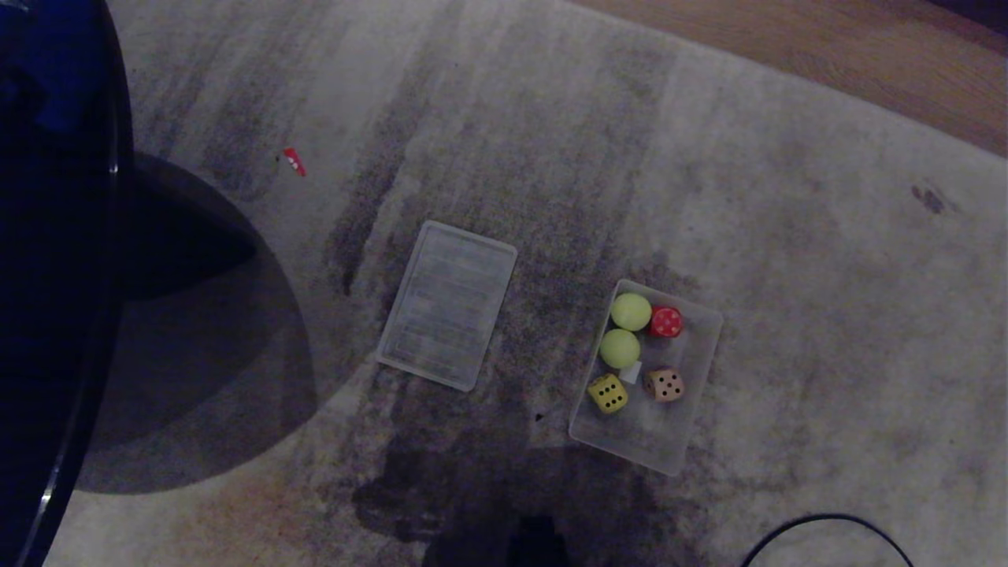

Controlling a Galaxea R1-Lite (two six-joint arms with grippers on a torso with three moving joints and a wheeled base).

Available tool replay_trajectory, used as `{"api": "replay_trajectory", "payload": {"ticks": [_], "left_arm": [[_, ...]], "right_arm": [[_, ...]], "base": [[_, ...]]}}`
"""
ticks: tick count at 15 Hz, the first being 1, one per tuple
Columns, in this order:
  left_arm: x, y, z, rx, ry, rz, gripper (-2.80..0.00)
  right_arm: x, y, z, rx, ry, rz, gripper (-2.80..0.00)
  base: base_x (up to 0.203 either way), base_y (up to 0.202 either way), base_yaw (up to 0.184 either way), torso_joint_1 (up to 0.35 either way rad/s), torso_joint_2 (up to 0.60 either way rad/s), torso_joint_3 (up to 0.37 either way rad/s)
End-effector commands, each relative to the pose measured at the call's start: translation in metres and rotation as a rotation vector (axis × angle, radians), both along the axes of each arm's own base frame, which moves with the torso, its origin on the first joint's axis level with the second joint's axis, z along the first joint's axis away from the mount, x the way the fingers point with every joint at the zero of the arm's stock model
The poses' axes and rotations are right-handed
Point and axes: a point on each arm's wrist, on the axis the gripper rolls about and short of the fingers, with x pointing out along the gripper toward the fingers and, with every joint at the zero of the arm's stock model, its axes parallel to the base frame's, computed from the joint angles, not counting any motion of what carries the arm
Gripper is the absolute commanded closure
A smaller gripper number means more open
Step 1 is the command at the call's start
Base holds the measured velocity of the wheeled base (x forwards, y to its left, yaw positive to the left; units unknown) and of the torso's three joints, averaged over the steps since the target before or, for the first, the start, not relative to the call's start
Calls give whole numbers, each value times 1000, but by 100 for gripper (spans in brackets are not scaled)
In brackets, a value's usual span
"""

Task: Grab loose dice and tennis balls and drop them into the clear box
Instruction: Put the toys in the box

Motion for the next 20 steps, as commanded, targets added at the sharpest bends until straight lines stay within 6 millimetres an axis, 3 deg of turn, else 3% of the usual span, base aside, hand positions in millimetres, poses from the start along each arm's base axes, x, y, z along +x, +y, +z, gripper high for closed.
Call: {"api": "replay_trajectory", "payload": {"ticks": [1,7,18,20], "left_arm": [[0,0,0,0,-1,1,0],[0,0,0,0,-1,1,0],[0,0,0,1,-2,0,0],[0,0,0,1,-1,2,0]], "right_arm": [[1,0,-3,0,9,1,0],[1,0,-3,0,9,1,0],[1,0,-2,8,9,-2,0],[-2,0,5,21,11,-13,0]], "base": [[0,0,0,-2,-1,-199],[0,0,0,2,0,-188],[0,0,0,1,0,-13],[0,0,0,0,0,0]]}}
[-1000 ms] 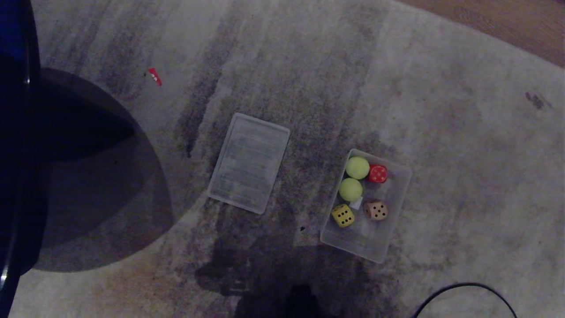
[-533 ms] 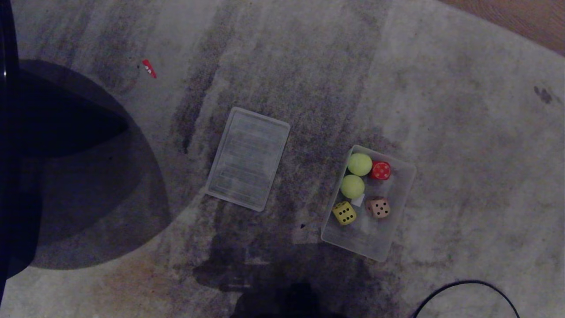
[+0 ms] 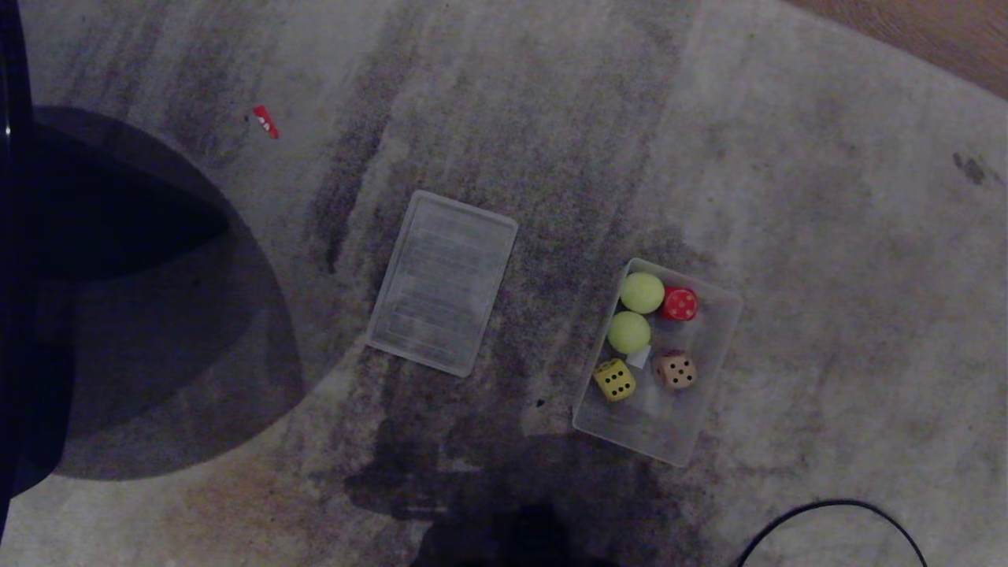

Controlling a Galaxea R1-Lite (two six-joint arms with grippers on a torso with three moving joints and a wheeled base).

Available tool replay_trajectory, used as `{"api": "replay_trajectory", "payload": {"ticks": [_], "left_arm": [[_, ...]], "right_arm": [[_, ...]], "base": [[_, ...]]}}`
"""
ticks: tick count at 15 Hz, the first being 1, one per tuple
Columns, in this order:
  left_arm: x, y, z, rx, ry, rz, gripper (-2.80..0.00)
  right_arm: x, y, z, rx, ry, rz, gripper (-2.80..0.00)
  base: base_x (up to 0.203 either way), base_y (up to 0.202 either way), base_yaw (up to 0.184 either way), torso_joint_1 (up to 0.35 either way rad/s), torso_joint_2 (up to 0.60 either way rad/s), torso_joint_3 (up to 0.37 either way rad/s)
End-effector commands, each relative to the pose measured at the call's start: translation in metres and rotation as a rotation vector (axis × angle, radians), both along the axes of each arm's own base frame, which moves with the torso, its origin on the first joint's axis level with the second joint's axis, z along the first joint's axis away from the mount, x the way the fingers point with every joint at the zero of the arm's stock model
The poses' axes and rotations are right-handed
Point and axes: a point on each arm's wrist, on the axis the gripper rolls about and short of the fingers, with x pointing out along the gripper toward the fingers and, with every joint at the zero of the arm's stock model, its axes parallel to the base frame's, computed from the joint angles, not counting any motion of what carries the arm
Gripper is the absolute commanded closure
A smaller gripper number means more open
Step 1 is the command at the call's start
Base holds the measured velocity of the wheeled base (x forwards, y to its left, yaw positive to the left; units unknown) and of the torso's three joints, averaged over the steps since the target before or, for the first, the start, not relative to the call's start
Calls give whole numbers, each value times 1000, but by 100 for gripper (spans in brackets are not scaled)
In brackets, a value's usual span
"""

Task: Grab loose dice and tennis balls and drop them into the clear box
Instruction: Put the toys in the box

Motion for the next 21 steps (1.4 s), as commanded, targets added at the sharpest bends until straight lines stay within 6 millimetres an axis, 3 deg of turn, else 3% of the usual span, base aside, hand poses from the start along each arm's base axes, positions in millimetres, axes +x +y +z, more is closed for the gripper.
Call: {"api": "replay_trajectory", "payload": {"ticks": [1,3,5,9,16,21], "left_arm": [[0,0,0,-1,-1,0,0],[0,0,0,-1,-1,0,0],[0,0,0,-1,-2,0,0],[0,0,0,-1,-1,1,0],[0,0,0,-1,-2,0,0],[0,0,0,-1,-2,0,0]], "right_arm": [[-4,0,14,3,22,-1,0],[-1,0,36,34,146,4,0],[16,1,60,94,282,10,0],[76,3,94,174,453,21,0],[200,17,99,383,525,19,0],[255,52,95,493,568,101,0]], "base": [[0,0,0,0,0,0],[0,0,0,0,0,0],[0,0,0,0,0,0],[0,0,0,0,0,0],[0,0,0,0,0,0],[0,0,0,0,0,0]]}}
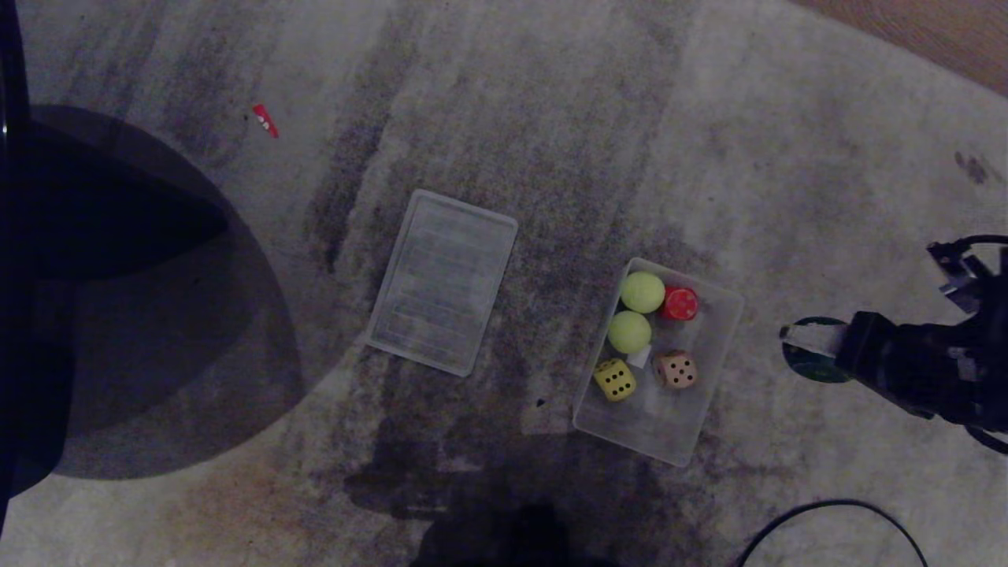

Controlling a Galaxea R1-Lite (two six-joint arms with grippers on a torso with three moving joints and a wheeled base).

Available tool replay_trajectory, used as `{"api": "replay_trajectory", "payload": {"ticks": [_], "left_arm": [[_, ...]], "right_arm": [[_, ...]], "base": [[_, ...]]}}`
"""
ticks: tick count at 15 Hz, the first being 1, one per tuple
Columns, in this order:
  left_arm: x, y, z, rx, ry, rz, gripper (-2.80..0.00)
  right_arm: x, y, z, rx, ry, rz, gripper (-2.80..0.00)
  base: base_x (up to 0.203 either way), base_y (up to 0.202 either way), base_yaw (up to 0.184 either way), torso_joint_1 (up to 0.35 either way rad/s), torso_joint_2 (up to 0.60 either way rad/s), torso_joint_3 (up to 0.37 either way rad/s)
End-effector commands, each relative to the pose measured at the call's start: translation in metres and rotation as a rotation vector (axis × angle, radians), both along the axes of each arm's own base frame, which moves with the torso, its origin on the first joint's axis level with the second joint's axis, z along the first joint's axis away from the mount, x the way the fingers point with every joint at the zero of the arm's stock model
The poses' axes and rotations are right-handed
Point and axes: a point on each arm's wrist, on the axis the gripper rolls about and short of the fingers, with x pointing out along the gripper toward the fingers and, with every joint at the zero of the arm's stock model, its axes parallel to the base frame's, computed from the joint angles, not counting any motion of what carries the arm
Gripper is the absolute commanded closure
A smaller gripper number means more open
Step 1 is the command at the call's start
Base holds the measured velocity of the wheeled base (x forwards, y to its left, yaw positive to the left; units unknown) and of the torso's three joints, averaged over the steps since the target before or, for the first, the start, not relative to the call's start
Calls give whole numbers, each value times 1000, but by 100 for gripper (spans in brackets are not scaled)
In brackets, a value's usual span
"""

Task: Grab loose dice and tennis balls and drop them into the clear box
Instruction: Put the toys in the box

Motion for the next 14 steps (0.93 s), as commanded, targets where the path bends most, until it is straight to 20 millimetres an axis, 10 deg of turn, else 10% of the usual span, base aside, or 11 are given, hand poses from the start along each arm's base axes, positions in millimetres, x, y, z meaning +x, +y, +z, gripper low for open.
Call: {"api": "replay_trajectory", "payload": {"ticks": [1,14], "left_arm": [[0,0,0,-1,-1,0,0],[0,0,0,-1,-2,0,0]], "right_arm": [[29,20,-22,-6,81,54,0],[90,55,-94,-21,101,108,0]], "base": [[0,0,0,0,0,0],[0,0,0,0,0,0]]}}
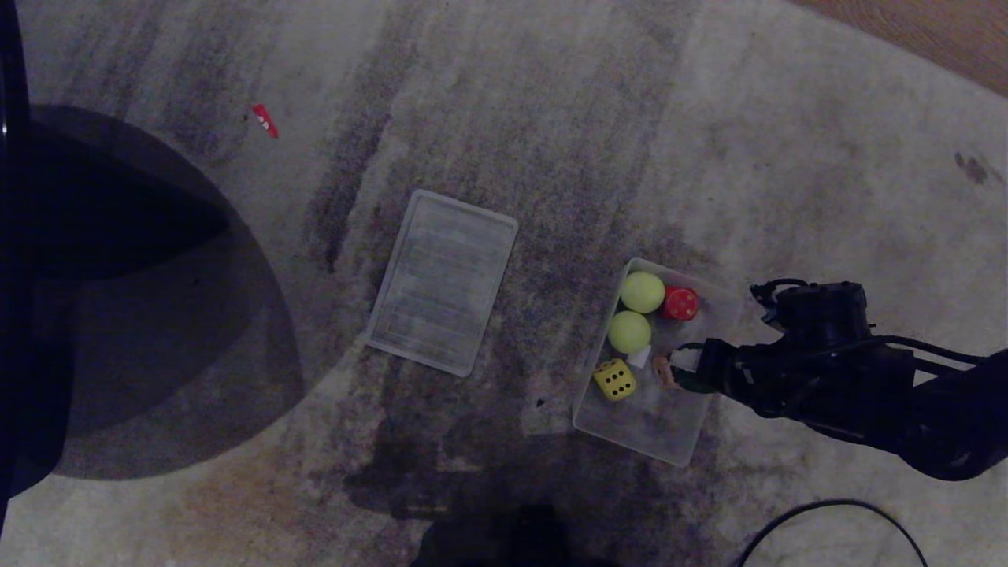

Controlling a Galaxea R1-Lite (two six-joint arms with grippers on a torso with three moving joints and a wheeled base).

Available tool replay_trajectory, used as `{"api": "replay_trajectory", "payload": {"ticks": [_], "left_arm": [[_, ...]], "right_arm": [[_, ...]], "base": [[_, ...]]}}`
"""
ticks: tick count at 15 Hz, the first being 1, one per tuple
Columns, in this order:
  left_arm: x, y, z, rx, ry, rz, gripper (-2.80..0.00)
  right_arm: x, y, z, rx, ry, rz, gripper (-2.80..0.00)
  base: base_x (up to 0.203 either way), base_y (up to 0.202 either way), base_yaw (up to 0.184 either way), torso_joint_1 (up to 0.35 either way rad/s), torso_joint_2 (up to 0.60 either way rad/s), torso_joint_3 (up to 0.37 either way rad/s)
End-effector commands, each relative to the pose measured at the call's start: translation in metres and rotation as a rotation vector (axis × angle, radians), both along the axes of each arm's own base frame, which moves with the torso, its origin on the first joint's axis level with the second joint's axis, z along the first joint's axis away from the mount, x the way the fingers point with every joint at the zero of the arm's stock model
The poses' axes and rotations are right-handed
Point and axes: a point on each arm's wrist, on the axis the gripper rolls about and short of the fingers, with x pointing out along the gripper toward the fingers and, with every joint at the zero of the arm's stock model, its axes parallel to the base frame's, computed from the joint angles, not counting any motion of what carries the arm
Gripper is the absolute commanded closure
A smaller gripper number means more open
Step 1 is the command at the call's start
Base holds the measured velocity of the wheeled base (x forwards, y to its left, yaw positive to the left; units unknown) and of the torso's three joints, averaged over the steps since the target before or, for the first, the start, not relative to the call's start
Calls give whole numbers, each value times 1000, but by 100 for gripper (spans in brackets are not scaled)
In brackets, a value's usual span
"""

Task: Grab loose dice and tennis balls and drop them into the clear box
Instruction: Put the toys in the box

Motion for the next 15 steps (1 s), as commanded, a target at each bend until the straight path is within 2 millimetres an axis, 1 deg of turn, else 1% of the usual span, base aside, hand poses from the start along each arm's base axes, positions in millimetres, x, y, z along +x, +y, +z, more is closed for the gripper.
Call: {"api": "replay_trajectory", "payload": {"ticks": [1,4,11,12,15], "left_arm": [[0,0,0,-1,-2,1,0],[0,0,0,-1,-2,1,0],[0,0,0,-1,-2,1,0],[0,0,0,-1,-1,1,0],[0,0,0,-1,-1,1,0]], "right_arm": [[8,2,-14,-6,9,0,0],[13,4,-29,-42,40,9,0],[16,8,-41,-42,67,21,0],[15,7,-42,-41,73,26,-280],[13,7,-40,-33,70,43,-280]], "base": [[0,0,0,0,0,0],[0,0,0,0,0,0],[0,0,0,0,0,0],[0,0,0,0,0,0],[0,0,0,0,0,0]]}}
